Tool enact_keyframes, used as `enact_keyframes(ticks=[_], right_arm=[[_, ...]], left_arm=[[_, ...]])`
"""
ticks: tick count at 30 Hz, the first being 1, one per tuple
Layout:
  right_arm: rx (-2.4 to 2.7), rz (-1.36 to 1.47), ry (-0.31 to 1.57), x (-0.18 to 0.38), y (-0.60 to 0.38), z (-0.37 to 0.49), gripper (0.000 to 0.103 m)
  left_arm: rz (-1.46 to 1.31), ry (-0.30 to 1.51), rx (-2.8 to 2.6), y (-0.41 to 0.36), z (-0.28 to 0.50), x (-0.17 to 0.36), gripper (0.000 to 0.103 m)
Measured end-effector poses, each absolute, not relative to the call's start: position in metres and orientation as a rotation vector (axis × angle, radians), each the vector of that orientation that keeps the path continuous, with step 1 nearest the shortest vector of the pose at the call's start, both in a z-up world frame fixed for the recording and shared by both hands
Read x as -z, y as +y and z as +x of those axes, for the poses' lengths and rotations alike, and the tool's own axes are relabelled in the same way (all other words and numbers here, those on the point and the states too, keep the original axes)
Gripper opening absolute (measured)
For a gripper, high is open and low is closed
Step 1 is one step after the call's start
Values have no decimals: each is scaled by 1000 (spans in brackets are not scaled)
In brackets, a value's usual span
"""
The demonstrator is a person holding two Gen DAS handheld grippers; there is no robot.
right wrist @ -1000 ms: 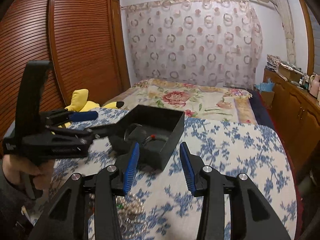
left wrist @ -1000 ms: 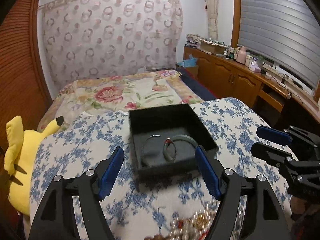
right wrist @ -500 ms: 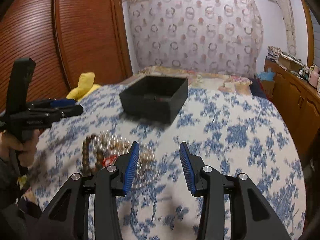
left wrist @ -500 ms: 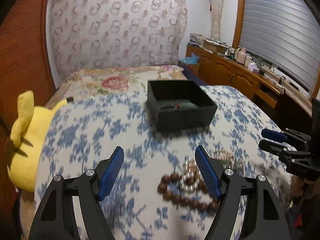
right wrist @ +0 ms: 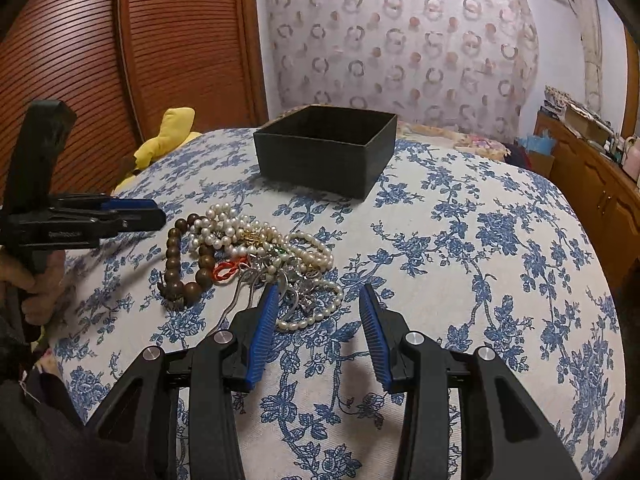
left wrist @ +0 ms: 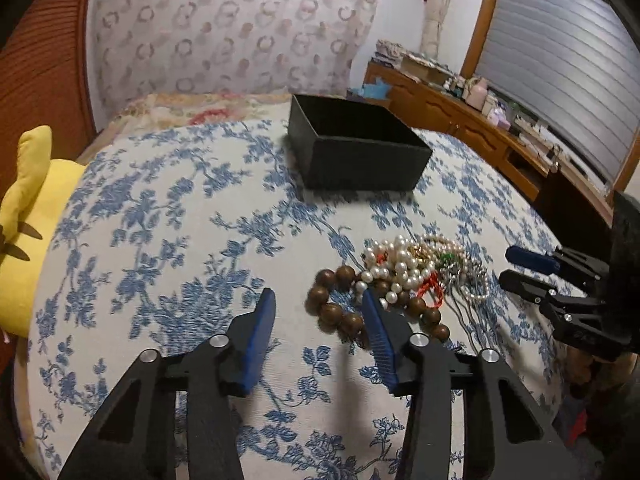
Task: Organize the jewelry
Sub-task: 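Grasp the brown wooden bead bracelet with the left tool and lift it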
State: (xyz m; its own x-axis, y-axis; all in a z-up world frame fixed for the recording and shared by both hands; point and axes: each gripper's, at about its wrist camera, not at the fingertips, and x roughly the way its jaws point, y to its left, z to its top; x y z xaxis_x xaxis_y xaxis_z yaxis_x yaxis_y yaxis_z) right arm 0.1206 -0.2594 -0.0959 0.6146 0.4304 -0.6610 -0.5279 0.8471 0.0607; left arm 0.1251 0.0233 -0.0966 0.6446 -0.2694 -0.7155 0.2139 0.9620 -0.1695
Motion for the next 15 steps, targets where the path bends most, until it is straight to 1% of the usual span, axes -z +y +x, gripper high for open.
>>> enact_keyframes(ticks=[4,10,13,15], right_arm=[[-547,-174,707,97,-256,118,45],[-544,-153,703,97,-259,120,45],[-544,-163,700,97,-257,119,45],[-544,-167,700,96,-257,119,45]], left_arm=[[-40,854,264,14,134,102,41],[-15,879,246,11,145,109,33],[8,873,237,8,146,109,33],[28,868,227,6,146,110,27]])
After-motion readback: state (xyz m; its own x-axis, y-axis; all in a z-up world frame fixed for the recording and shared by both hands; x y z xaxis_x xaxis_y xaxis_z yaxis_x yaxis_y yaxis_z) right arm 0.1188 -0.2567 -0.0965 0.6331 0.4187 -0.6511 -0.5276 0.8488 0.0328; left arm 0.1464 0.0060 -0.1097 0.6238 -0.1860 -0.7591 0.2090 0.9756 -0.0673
